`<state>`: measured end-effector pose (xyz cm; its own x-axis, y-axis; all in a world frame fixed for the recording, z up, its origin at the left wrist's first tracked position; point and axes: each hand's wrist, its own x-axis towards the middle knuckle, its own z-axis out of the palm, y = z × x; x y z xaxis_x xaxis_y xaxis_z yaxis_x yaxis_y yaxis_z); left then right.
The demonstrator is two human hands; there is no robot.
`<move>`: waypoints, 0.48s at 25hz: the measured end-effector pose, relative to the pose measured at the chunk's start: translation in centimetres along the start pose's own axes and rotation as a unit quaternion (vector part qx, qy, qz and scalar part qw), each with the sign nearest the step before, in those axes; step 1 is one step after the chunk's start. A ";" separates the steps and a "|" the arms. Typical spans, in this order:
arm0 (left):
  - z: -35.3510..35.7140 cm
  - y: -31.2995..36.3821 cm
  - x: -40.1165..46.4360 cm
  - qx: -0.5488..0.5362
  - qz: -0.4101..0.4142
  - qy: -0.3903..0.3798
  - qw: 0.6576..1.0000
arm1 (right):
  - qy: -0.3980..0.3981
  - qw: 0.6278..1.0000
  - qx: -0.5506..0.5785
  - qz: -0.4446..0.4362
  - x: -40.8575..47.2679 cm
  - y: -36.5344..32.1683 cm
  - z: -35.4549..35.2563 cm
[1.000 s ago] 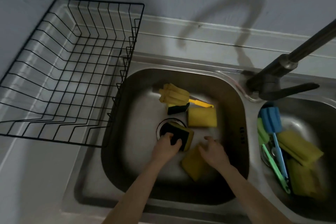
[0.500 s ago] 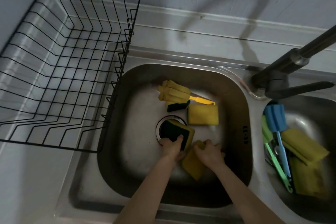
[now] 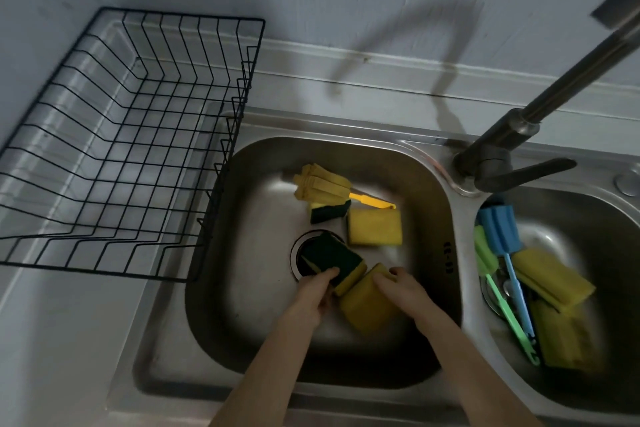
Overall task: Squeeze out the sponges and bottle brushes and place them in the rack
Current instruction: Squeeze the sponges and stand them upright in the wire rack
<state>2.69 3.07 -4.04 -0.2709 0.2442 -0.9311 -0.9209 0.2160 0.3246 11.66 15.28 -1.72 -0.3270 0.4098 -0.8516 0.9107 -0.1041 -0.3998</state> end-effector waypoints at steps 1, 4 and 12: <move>-0.2 0.2 -0.6 0.012 0.013 -0.009 1.000 | -0.006 1.000 0.024 -0.008 -0.3 0.1 -0.1; -0.6 0.6 -2.1 0.030 0.051 -0.028 0.998 | 0.009 0.998 0.047 -0.036 -1.1 0.2 -0.4; 0.3 2.4 -9.2 0.072 0.218 -0.037 0.973 | 0.082 0.989 0.030 -0.115 -5.1 -1.5 -2.0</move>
<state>3.07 1.63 5.37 -0.6014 0.4075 -0.6872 -0.6730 0.2053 0.7106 12.43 15.12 3.95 -0.4746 0.5705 -0.6703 0.7981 -0.0424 -0.6011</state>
